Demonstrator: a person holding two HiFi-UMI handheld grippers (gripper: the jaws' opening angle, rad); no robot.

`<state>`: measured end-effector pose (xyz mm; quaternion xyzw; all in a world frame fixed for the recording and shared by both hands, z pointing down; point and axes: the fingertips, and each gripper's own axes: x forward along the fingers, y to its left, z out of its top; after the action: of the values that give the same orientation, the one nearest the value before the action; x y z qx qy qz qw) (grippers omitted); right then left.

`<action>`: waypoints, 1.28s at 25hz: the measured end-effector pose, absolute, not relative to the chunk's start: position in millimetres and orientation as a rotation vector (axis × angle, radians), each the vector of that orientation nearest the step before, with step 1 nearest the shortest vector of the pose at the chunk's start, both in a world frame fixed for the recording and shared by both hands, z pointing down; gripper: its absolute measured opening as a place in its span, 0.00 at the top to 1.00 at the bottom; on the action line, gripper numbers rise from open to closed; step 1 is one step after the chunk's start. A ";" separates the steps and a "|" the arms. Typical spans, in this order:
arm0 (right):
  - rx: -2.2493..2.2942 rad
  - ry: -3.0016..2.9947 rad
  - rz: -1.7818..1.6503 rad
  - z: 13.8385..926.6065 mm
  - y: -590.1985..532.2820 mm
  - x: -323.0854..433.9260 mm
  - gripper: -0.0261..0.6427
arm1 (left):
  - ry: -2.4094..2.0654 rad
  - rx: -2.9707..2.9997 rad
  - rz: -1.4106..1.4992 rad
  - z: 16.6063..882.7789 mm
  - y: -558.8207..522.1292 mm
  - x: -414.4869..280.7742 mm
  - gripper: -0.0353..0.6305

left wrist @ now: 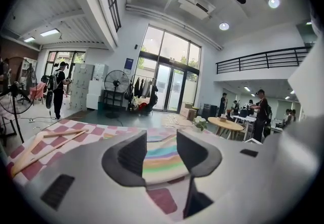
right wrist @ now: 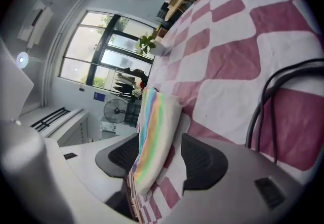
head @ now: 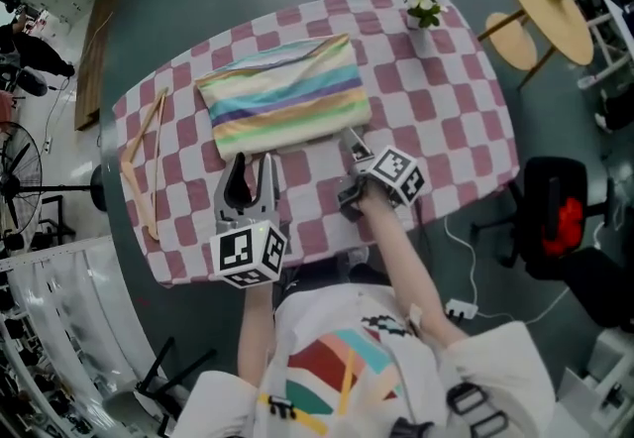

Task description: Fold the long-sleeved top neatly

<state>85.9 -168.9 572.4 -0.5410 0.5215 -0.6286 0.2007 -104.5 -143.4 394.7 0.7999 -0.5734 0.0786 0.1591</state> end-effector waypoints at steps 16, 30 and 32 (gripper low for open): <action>-1.704 1.247 -1.774 612.8 -211.7 102.3 0.86 | -1.588 2.212 0.307 431.5 -183.7 -125.2 0.70; -1.792 1.956 -1.237 481.2 -282.4 48.1 0.94 | -1.705 2.120 0.249 425.3 -180.8 -173.9 0.70; -1.768 2.193 -1.073 450.6 -302.5 14.0 0.94 | -1.746 2.093 0.225 422.0 -176.2 -189.2 0.70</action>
<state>14.0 -302.5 450.6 -0.5854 0.7259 -0.3554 0.0634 -189.2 -176.2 422.0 0.7497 -0.6251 0.0805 0.2019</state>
